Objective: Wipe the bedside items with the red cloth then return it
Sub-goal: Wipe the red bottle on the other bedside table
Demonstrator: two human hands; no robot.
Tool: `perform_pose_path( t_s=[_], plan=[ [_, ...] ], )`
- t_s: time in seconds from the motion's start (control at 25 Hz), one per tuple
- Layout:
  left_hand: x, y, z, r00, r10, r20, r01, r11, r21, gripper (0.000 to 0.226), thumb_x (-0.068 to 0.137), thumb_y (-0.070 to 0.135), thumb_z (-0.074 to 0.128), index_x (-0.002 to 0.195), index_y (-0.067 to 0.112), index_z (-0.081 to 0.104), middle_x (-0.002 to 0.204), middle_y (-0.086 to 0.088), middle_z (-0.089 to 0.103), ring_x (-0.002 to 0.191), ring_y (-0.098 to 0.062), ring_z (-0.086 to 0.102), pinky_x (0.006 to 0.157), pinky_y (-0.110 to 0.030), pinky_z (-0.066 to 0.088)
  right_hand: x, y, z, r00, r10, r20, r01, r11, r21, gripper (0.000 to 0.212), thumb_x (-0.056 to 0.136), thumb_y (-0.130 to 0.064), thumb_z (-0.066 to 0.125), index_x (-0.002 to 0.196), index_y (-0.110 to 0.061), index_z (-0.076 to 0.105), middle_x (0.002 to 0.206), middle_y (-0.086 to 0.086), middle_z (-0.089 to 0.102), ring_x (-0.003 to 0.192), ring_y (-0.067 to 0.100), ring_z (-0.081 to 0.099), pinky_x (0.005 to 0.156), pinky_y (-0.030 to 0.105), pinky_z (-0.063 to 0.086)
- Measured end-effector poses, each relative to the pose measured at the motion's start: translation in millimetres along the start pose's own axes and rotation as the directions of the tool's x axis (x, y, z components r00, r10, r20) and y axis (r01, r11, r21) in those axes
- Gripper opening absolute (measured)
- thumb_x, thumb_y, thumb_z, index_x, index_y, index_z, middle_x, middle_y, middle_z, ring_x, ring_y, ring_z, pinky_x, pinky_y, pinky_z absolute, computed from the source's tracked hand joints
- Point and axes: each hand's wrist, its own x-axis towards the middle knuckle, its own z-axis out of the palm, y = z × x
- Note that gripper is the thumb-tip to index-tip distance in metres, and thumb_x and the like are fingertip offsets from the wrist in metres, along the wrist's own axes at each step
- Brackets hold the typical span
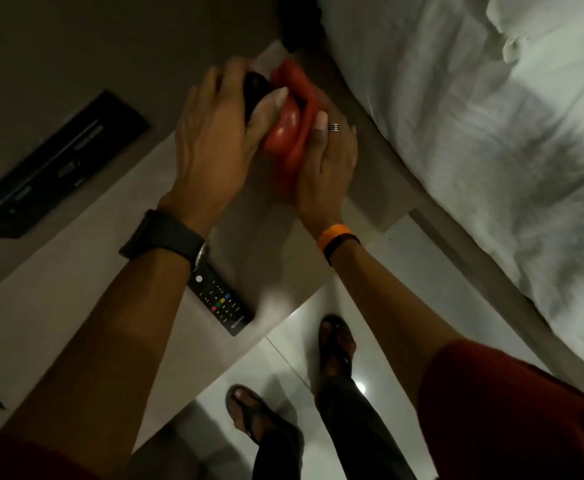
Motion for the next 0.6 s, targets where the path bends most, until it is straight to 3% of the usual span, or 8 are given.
perform_pose_path(
  t_s=[0.12, 0.2, 0.28, 0.32, 0.4, 0.44, 0.52, 0.6],
  plan=[
    [-10.7, -11.4, -2.9, 0.998, -0.042, 0.046, 0.045, 0.997, -0.055, 0.06, 0.1, 0.052, 0.052, 0.14, 0.007, 0.043, 0.135, -0.019, 0.051, 0.124, -0.034, 0.05, 0.098, -0.041, 0.047, 22.6, 0.3, -8.1, 0.969, 0.245, -0.042, -0.248, 0.963, -0.101, 0.059, 0.097, -0.053, 0.022, 0.096, -0.014, 0.067, 0.099, 0.007, 0.072, 0.097, 0.021, 0.065, 0.098, 0.052, 0.05],
    [-9.2, -11.8, -2.1, 0.998, -0.06, 0.023, 0.061, 0.993, -0.098, 0.06, 0.1, 0.051, 0.053, 0.14, 0.008, 0.042, 0.134, -0.018, 0.053, 0.124, -0.032, 0.051, 0.099, -0.037, 0.047, 30.7, 1.0, -4.8, 0.949, 0.293, -0.118, -0.31, 0.936, -0.17, 0.043, 0.097, -0.046, 0.032, 0.085, -0.021, 0.065, 0.088, 0.003, 0.07, 0.088, 0.023, 0.065, 0.091, 0.051, 0.054],
    [-6.9, -7.5, 1.2, 0.995, -0.098, 0.001, 0.096, 0.981, -0.171, 0.053, 0.102, 0.05, 0.049, 0.141, 0.015, 0.041, 0.129, -0.011, 0.061, 0.117, -0.026, 0.058, 0.091, -0.031, 0.053, 23.1, -23.6, 13.9, 0.995, 0.007, -0.1, -0.027, 0.979, -0.201, 0.025, 0.1, -0.037, 0.041, 0.099, -0.028, 0.065, 0.09, -0.009, 0.069, 0.092, 0.017, 0.065, 0.091, 0.048, 0.056],
    [-5.1, -3.7, 2.6, 0.99, -0.142, -0.005, 0.137, 0.961, -0.239, 0.05, 0.103, 0.051, 0.046, 0.143, 0.021, 0.039, 0.122, -0.007, 0.065, 0.11, -0.022, 0.064, 0.084, -0.025, 0.054, 17.2, -36.5, 23.0, 0.991, -0.108, -0.084, 0.097, 0.988, -0.12, 0.023, 0.102, -0.036, 0.04, 0.103, -0.031, 0.063, 0.092, -0.014, 0.068, 0.096, 0.013, 0.064, 0.092, 0.047, 0.055],
    [-9.9, 1.3, 7.3, 0.977, -0.21, -0.031, 0.192, 0.937, -0.291, 0.046, 0.105, 0.051, 0.041, 0.142, 0.024, 0.041, 0.108, -0.005, 0.071, 0.094, -0.019, 0.07, 0.075, -0.028, 0.058, 8.0, -44.2, 27.1, 0.979, -0.201, -0.031, 0.201, 0.98, -0.005, 0.031, 0.104, -0.036, 0.034, 0.107, -0.027, 0.063, 0.101, -0.007, 0.071, 0.103, 0.013, 0.063, 0.098, 0.043, 0.05],
    [-13.7, 2.9, 8.2, 0.977, -0.199, -0.074, 0.176, 0.954, -0.241, 0.044, 0.105, 0.05, 0.042, 0.137, 0.02, 0.045, 0.102, -0.004, 0.072, 0.087, -0.02, 0.071, 0.074, -0.036, 0.059, 8.2, -36.4, 18.0, 0.977, -0.211, -0.019, 0.209, 0.976, -0.053, 0.036, 0.104, -0.035, 0.033, 0.107, -0.02, 0.066, 0.104, 0.001, 0.072, 0.104, 0.018, 0.064, 0.099, 0.042, 0.049],
    [-17.2, -1.5, 8.1, 0.977, -0.197, -0.08, 0.178, 0.964, -0.198, 0.041, 0.104, 0.049, 0.044, 0.128, 0.017, 0.049, 0.101, 0.0, 0.07, 0.081, -0.017, 0.068, 0.075, -0.04, 0.06, 24.0, -6.0, -4.5, 1.0, -0.024, -0.006, 0.023, 0.988, -0.152, 0.044, 0.103, -0.034, 0.032, 0.092, -0.009, 0.067, 0.099, 0.014, 0.072, 0.097, 0.029, 0.065, 0.092, 0.044, 0.05],
    [-11.9, -6.9, 3.7, 0.976, -0.203, 0.083, 0.219, 0.927, -0.306, 0.049, 0.101, 0.049, 0.051, 0.139, 0.02, 0.04, 0.128, -0.001, 0.06, 0.108, -0.018, 0.064, 0.093, -0.042, 0.059, 49.8, 18.4, -26.6, 0.964, 0.253, 0.078, -0.232, 0.95, -0.208, 0.043, 0.105, -0.034, 0.034, 0.09, -0.007, 0.063, 0.106, 0.022, 0.07, 0.101, 0.035, 0.063, 0.091, 0.04, 0.048]
  ],
)
